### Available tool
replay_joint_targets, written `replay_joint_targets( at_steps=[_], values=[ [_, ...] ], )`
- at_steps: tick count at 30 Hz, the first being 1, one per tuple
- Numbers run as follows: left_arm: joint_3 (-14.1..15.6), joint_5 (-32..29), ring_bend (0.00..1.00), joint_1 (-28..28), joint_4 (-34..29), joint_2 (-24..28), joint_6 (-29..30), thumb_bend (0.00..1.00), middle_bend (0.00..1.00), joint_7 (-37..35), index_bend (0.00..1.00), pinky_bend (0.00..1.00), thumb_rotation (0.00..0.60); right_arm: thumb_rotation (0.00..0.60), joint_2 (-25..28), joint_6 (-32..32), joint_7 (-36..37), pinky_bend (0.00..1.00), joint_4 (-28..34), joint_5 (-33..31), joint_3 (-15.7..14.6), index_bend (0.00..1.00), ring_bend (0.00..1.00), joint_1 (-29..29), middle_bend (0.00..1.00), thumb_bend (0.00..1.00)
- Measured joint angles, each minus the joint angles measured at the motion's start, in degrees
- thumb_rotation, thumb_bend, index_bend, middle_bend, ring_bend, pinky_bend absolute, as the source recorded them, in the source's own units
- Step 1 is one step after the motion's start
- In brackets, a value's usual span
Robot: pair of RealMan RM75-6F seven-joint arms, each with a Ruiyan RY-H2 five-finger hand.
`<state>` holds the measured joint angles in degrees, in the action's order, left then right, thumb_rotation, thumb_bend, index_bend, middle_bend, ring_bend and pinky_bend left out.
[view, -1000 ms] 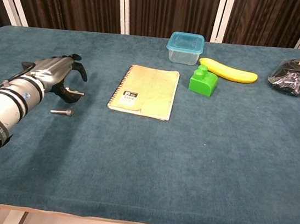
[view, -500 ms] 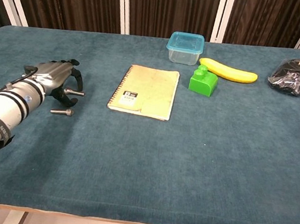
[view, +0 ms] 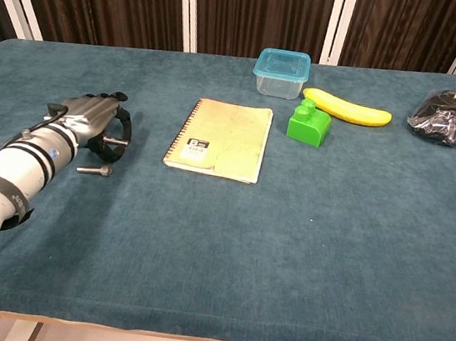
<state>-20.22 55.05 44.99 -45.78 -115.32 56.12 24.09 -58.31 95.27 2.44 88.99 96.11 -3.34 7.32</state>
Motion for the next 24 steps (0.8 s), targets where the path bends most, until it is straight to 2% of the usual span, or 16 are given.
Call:
replay_joint_targets(
  at_steps=[8, 24],
  values=[
    [-0.2, 0.8, 0.00, 0.0, 0.4, -0.2, 0.8, 0.35, 0.05, -1.0, 0.61, 0.00, 0.600, 0.600, -0.1, -0.2, -0.4, 0.04, 0.1, 0.0, 0.0, 0.00, 0.00, -0.1, 0.00, 0.29],
    [-0.3, 3.6, 0.00, -1.5, -3.8, 2.7, 4.5, 0.35, 0.05, -3.9, 0.59, 0.00, 0.600, 0.600, -0.2, -0.2, -0.7, 0.04, 0.0, 0.1, 0.0, 0.00, 0.00, -0.1, 0.00, 0.29]
  ],
)
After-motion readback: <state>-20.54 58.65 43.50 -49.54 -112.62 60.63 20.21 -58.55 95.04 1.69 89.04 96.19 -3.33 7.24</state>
